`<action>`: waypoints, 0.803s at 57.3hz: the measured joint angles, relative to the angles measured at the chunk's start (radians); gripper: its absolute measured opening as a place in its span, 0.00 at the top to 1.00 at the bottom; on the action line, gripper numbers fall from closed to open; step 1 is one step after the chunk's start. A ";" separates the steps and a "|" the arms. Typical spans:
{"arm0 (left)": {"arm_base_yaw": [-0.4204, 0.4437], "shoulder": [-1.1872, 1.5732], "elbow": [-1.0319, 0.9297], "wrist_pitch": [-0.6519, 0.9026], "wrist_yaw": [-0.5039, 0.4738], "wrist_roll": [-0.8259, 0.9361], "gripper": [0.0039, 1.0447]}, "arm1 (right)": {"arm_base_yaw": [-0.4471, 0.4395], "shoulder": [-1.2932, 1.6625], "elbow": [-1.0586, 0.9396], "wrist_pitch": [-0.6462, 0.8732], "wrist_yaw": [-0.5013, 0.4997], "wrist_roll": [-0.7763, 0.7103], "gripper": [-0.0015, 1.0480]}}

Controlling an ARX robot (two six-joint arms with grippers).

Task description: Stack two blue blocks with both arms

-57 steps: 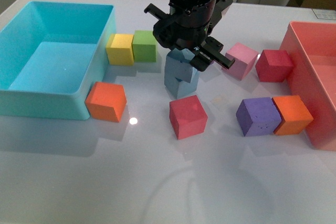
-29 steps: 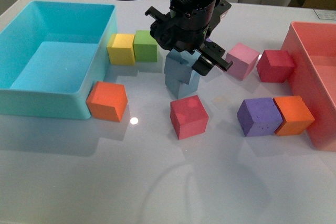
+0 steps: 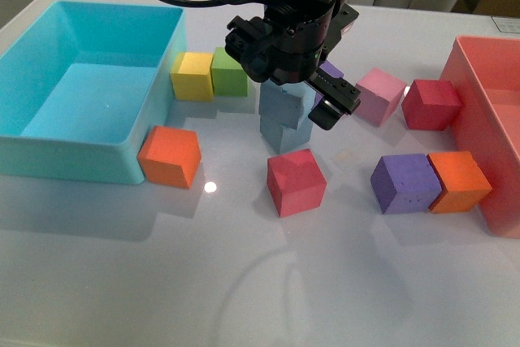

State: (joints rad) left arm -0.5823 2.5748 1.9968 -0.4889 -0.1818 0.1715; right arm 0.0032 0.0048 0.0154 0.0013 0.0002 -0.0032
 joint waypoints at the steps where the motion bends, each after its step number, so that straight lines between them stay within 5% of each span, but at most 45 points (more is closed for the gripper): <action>1: 0.000 -0.003 -0.003 0.002 0.001 0.000 0.08 | 0.000 0.000 0.000 0.000 0.000 0.000 0.09; 46: 0.076 -0.595 -0.623 0.281 0.151 -0.153 0.08 | 0.000 0.000 0.000 0.000 0.000 0.000 0.09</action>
State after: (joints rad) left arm -0.5068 1.9797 1.3735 -0.2081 -0.0307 0.0181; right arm 0.0032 0.0048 0.0154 0.0013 0.0002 -0.0029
